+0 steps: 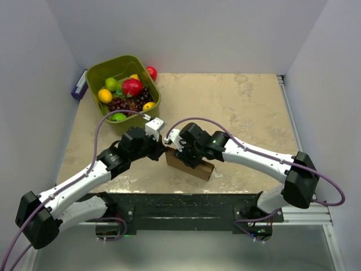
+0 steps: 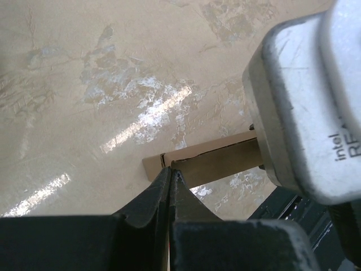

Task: Fold the paper box

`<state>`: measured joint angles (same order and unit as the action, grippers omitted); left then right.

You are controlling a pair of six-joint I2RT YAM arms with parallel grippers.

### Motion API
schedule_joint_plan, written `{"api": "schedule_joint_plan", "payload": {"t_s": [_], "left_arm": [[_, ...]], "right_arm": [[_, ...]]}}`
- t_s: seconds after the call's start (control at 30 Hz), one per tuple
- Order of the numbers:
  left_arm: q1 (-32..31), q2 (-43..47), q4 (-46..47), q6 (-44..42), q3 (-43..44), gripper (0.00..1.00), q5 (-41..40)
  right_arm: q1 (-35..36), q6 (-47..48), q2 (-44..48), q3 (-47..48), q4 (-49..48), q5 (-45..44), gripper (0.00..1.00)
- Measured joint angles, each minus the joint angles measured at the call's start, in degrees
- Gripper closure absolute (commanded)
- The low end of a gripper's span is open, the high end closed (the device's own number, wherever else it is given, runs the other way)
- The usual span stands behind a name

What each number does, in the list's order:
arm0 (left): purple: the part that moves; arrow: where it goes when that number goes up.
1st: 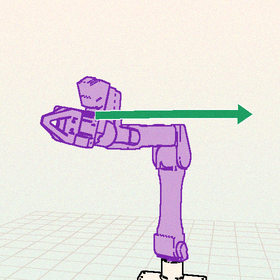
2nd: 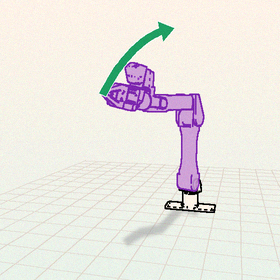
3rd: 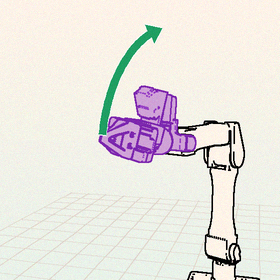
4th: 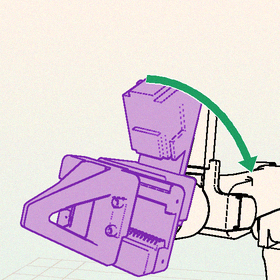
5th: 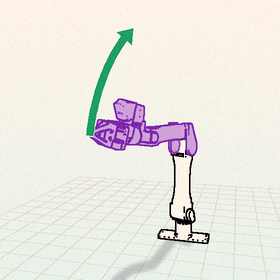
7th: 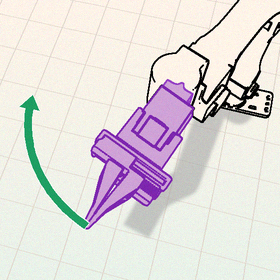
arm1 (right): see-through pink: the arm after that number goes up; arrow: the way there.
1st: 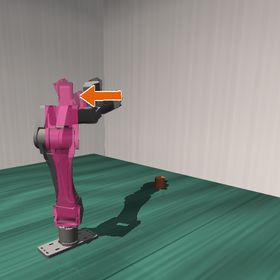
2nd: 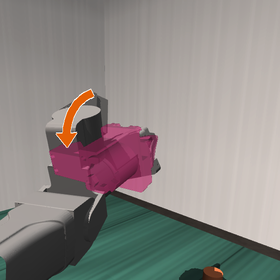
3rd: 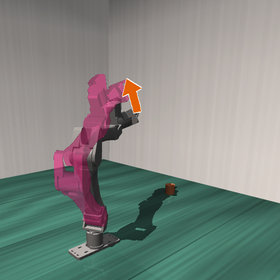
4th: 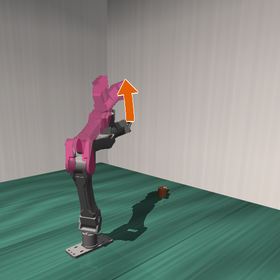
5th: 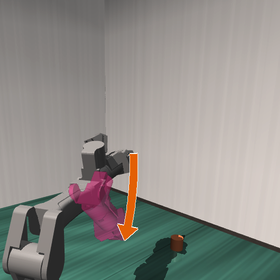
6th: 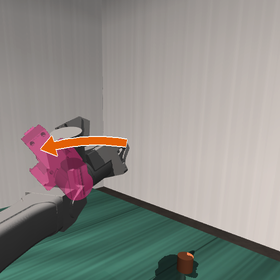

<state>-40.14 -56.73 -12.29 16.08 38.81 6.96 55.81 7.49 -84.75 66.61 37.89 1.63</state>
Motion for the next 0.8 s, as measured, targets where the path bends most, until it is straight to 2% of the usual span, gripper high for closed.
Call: {"api": "schedule_joint_plan", "payload": {"t_s": [0.4, 0.8], "left_arm": [[-3.1, -0.3, 3.0, 2.6, -1.3, 1.0, -5.4], [-3.9, 1.5, 6.1, 4.4, -4.3, 1.0, -7.5]], "right_arm": [[0.0, -0.4, 0.0, 0.0, 0.3, -0.6, 0.94], [-0.1, -0.4, 0.0, 0.0, 0.3, -0.6, 0.94]]}}
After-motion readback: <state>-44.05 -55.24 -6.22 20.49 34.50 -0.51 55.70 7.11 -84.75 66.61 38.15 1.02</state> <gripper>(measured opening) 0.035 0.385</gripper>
